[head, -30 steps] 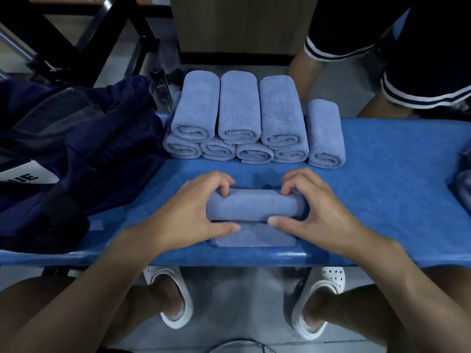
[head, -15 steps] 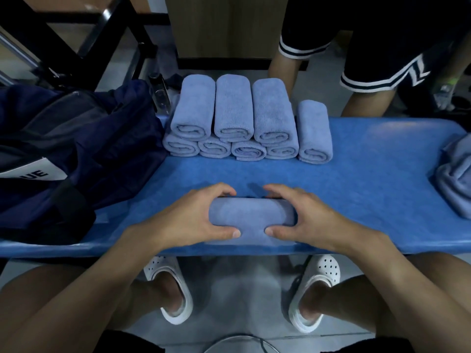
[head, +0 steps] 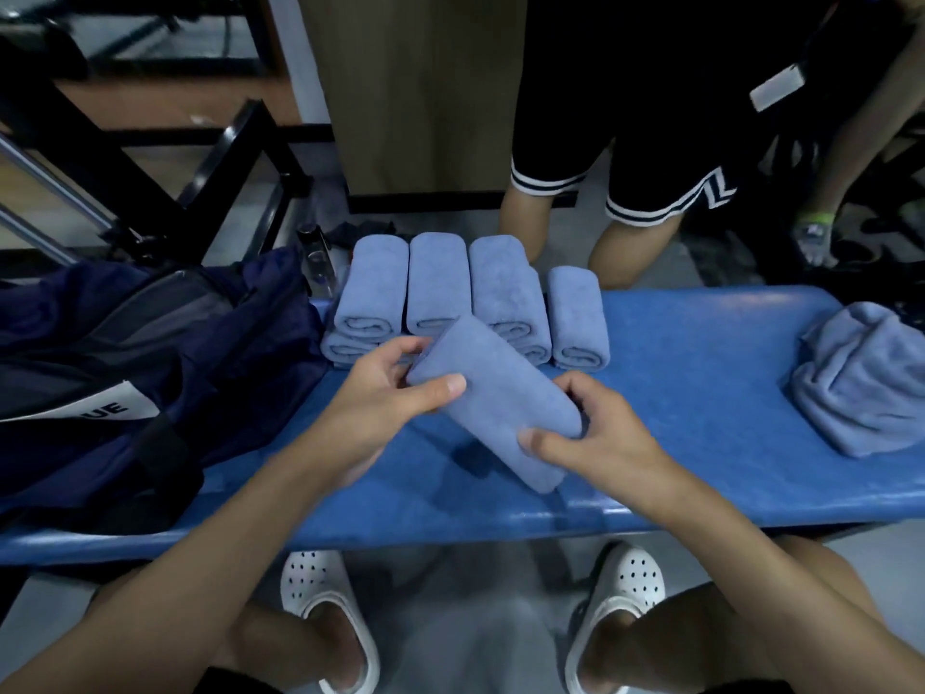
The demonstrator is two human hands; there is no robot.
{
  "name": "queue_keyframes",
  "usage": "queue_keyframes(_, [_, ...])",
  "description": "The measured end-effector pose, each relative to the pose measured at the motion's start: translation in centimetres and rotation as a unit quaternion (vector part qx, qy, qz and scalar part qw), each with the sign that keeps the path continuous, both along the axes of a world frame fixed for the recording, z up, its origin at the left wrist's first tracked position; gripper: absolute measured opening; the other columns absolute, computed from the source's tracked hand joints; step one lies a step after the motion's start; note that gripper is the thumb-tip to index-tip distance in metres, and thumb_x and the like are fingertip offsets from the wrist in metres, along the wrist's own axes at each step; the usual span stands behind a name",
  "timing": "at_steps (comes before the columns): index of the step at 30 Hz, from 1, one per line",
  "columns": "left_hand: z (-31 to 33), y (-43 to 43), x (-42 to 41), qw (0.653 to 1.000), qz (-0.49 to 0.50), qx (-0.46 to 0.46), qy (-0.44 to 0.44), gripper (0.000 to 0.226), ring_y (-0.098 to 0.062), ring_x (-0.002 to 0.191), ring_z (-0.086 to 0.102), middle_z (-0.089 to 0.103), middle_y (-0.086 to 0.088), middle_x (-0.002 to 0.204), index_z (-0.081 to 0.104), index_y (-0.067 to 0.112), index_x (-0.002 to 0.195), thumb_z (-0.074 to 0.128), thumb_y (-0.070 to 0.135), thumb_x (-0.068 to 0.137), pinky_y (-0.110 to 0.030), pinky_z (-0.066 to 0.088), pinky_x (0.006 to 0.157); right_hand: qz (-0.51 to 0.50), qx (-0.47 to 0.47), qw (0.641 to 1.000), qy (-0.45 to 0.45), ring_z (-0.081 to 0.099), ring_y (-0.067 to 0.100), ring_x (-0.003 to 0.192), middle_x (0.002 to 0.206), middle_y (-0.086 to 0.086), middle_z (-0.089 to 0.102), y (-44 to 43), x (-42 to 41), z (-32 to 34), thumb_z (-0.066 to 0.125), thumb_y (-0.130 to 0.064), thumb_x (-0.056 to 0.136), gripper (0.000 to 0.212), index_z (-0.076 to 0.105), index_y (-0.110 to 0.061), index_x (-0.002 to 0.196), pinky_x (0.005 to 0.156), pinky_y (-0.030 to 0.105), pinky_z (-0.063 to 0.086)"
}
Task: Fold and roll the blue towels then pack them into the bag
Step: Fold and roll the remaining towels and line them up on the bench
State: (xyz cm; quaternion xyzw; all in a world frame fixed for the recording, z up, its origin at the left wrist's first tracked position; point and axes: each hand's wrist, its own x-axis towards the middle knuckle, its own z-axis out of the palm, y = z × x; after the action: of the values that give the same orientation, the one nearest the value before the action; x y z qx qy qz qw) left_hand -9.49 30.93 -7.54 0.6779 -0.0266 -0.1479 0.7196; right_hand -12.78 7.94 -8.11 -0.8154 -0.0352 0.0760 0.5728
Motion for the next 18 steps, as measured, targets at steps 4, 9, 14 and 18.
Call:
queue_keyframes(4, [1.6,-3.4,0.1,0.991,-0.035,-0.127,0.033,0.047,-0.025,0.108,0.068,0.067,-0.013,0.123,0.054,0.001,0.129,0.066,0.012,0.085,-0.043,0.055,0.095,-0.063,0.101,0.993,0.01,0.061,0.01,0.074,0.084,0.005,0.068,-0.5,-0.3,1.0,0.076,-0.027,0.066,0.039,0.059,-0.008,0.096,0.066,0.028,0.052])
queue_keyframes(9, [2.6,-6.5,2.2,0.996,0.0,-0.077,0.055,0.042,-0.028,0.111,0.068,0.065,-0.013,0.128,0.05,0.009,0.129,0.069,0.012,0.091,-0.046,0.058,0.089,-0.051,0.128,0.989,0.045,0.066,0.015,0.09,0.101,0.005,0.07,-2.7,0.5,2.0,0.081,-0.04,0.065,0.053,0.059,-0.014,0.106,0.073,0.027,0.053])
queue_keyframes(14, [4.0,-8.9,5.9,0.998,-0.027,0.01,0.047,0.047,-0.026,0.105,0.071,0.072,-0.012,0.115,0.057,0.005,0.121,0.079,0.026,0.084,-0.056,0.054,0.094,-0.021,0.169,0.983,0.074,0.069,0.019,0.101,0.113,0.002,0.071,-4.0,4.5,3.4,0.086,-0.038,0.068,0.066,0.046,-0.045,0.121,0.075,0.034,0.054])
queue_keyframes(18, [4.7,-10.5,9.1,0.999,0.011,0.047,0.016,0.037,-0.031,0.097,0.072,0.074,-0.017,0.103,0.064,0.002,0.111,0.072,0.031,0.09,-0.057,0.055,0.091,-0.075,0.167,0.982,0.051,0.07,0.021,0.1,0.113,0.005,0.07,-4.2,8.0,3.5,0.081,-0.024,0.077,0.067,0.041,-0.034,0.13,0.083,0.041,0.058])
